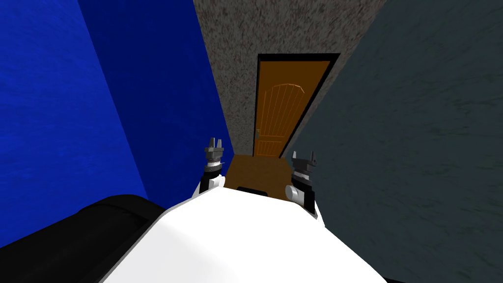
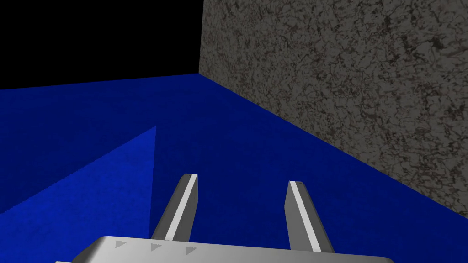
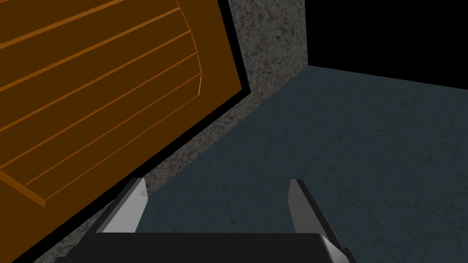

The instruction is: Pull the door open

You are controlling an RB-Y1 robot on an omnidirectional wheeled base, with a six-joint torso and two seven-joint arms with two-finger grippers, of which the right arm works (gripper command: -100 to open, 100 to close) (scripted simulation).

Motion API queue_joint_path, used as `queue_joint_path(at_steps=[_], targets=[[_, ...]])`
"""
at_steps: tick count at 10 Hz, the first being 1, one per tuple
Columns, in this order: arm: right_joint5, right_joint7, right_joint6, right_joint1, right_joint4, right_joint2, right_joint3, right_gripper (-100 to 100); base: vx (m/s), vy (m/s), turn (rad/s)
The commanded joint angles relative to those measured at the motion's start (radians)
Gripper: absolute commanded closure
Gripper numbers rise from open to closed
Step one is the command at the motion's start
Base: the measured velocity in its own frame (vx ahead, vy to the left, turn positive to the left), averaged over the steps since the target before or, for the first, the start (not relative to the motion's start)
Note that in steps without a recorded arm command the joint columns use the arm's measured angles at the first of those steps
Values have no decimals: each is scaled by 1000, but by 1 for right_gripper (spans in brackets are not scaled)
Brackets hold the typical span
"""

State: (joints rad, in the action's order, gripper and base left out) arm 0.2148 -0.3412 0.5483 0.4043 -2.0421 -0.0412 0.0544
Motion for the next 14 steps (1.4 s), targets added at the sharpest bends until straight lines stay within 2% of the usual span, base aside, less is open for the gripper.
queue_joint_path(at_steps=[1,8,14], targets=[[17,-32,-11,-17,32,-6,5,-100,138,31,146],[94,-158,-52,-98,180,-28,33,-100,123,15,130],[155,-259,-85,-161,297,-35,55,-100,105,9,126]])
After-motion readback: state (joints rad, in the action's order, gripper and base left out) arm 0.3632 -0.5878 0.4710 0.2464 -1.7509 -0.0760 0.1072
